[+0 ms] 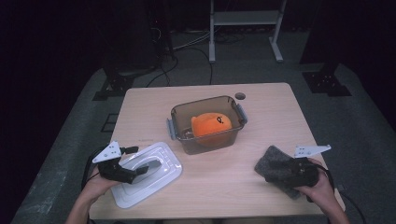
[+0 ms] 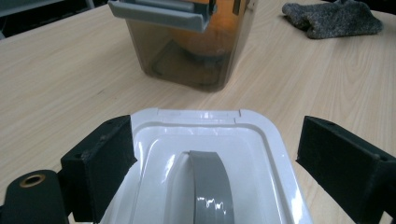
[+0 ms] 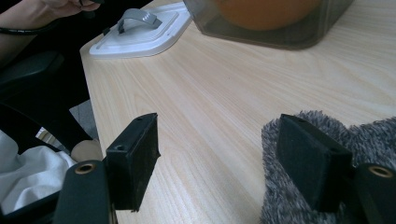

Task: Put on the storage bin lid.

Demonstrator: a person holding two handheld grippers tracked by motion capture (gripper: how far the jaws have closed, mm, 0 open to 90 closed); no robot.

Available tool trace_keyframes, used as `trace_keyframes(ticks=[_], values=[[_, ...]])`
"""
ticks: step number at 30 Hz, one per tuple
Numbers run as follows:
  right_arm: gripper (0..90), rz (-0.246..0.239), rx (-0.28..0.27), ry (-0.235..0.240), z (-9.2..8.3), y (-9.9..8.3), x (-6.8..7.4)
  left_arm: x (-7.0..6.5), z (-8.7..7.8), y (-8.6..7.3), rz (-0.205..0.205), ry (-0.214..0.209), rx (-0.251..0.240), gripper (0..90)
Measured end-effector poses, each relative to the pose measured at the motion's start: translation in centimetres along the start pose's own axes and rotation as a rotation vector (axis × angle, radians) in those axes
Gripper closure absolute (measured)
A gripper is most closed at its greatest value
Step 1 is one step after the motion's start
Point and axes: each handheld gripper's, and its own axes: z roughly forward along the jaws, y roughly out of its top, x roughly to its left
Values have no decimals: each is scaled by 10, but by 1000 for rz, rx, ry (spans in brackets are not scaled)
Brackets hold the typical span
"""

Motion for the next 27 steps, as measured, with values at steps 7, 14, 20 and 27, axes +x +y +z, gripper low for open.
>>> trace_keyframes(ticks=[7, 14, 20, 27], values=[[288, -1, 6, 3, 2, 0, 0, -1, 3, -5, 4, -1, 16, 106], [289, -2, 2, 2, 1, 0, 0, 0, 4, -9, 14, -2, 35, 138], [289, -2, 0, 2, 1, 0, 0, 0, 5, -13, 19, 2, 64, 161], [288, -3, -1, 1, 1, 1, 0, 2, 9, -18, 27, -1, 93, 229]])
